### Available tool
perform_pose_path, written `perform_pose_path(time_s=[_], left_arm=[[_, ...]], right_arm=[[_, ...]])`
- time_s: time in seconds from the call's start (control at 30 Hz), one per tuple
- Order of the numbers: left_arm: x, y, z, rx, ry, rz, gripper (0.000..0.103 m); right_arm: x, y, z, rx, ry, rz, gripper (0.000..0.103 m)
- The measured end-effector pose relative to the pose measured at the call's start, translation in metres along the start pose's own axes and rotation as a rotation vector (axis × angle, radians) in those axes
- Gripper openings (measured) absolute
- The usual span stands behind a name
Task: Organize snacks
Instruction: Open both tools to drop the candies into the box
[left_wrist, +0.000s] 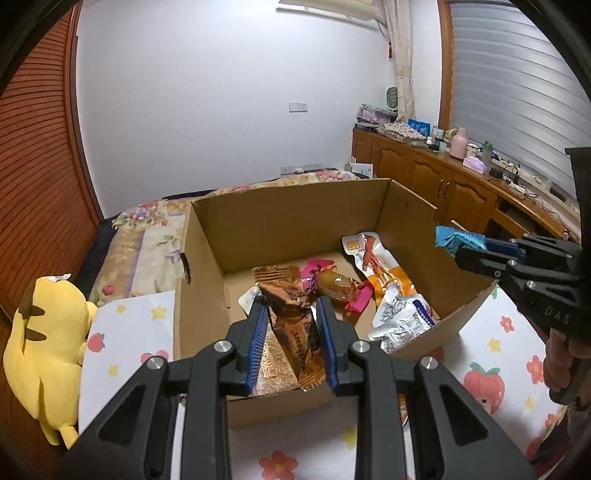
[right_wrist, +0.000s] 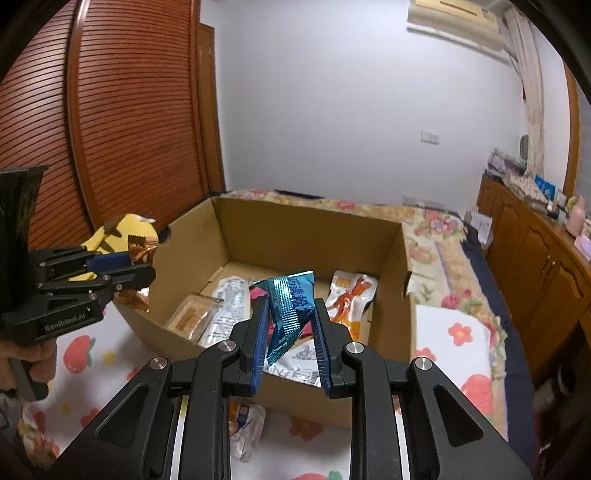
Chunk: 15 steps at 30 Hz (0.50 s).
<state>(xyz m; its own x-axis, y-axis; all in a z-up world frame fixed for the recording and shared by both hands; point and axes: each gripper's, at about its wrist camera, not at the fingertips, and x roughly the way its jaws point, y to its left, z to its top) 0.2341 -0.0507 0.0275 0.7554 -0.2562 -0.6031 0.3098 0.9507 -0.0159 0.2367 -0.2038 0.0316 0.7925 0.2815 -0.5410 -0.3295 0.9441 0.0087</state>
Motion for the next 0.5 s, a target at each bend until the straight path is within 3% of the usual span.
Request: perform_pose_path(time_s=[0.3,0.5], left_arm=[[0.006,0.003,-0.002,-0.009,0.014,-0.004,0.028],[0.004,0.003,-0.001,-0.015,0.004,-0.016,0.045]], right_arm=[[0.020,0.006,-0.008,0.019,0.045,0.014,0.021],[0.023,0.004,-0.008,0.027,0.052,0.017,0.022]])
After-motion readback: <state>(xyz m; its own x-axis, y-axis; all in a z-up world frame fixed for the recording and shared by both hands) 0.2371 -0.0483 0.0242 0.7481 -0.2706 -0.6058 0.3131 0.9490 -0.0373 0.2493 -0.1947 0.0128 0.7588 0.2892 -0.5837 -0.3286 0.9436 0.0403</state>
